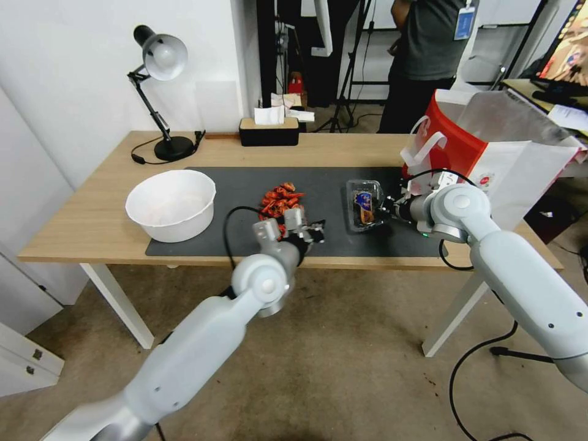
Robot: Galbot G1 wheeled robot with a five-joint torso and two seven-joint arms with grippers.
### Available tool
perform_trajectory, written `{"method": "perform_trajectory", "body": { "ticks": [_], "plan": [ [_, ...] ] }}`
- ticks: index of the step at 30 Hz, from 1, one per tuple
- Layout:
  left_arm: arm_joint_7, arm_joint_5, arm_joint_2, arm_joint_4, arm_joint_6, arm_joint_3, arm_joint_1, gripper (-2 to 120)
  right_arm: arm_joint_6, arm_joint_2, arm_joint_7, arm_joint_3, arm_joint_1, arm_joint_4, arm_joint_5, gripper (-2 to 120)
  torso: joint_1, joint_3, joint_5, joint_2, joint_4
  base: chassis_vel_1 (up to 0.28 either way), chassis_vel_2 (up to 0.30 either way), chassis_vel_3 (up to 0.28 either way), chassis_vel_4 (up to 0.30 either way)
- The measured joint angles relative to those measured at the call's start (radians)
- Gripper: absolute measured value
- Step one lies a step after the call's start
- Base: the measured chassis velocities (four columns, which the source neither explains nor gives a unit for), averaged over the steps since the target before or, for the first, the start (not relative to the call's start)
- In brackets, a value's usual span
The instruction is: Close the disposable takeout box, then place it into the delivery bag.
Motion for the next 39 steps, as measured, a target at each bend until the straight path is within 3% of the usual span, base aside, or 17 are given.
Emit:
{"method": "perform_trajectory", "body": {
  "ticks": [5, 11, 12, 15, 18, 26, 31, 39],
  "plan": [
    [0.013, 0.028, 0.034, -0.072, 0.006, -0.051, 0.075, 0, 0.008, -0.001, -0.019, 0.003, 0.000, 0.014, -0.003, 0, 0.000, 0.000, 0.0001, 0.000, -0.0001, 0.000, 0.000, 0.000, 0.000],
    [0.063, 0.097, 0.085, -0.260, 0.031, -0.231, 0.320, 25, 0.026, -0.010, -0.086, 0.011, -0.006, 0.049, -0.034, 0, 0.000, 0.000, 0.0000, 0.000, 0.0001, 0.000, 0.000, 0.000, 0.000],
    [0.063, 0.097, 0.085, -0.260, 0.031, -0.231, 0.320, 25, 0.026, -0.010, -0.086, 0.011, -0.006, 0.049, -0.034, 0, 0.000, 0.000, 0.0000, 0.000, 0.0001, 0.000, 0.000, 0.000, 0.000],
    [0.104, 0.204, 0.121, -0.342, 0.007, -0.302, 0.444, 40, 0.036, -0.018, -0.116, 0.022, -0.014, 0.079, -0.049, 0, 0.000, 0.000, 0.0003, 0.000, 0.0002, 0.000, 0.000, 0.000, 0.000],
    [0.124, 0.269, 0.138, -0.372, -0.019, -0.327, 0.508, 50, 0.047, -0.026, -0.156, 0.026, -0.016, 0.102, -0.083, 0, 0.000, 0.000, 0.0001, 0.000, 0.0001, 0.000, 0.000, 0.000, 0.000],
    [0.123, 0.295, 0.137, -0.406, -0.038, -0.372, 0.572, 76, 0.087, -0.068, -0.206, 0.049, -0.020, 0.196, -0.134, 0, 0.000, 0.000, 0.0001, 0.000, -0.0003, 0.000, 0.000, 0.000, 0.000],
    [0.122, 0.346, 0.127, -0.410, -0.070, -0.393, 0.633, 97, 0.176, -0.116, -0.291, 0.067, 0.005, 0.253, -0.235, 0, 0.000, 0.000, 0.0002, 0.000, 0.0000, 0.000, 0.000, 0.000, 0.000],
    [0.148, 0.431, 0.108, -0.401, -0.125, -0.442, 0.720, 100, 0.335, -0.165, -0.330, 0.093, 0.096, 0.264, -0.401, 0, 0.000, 0.000, 0.0001, 0.000, 0.0002, 0.000, 0.000, 0.000, 0.000]
  ]
}}
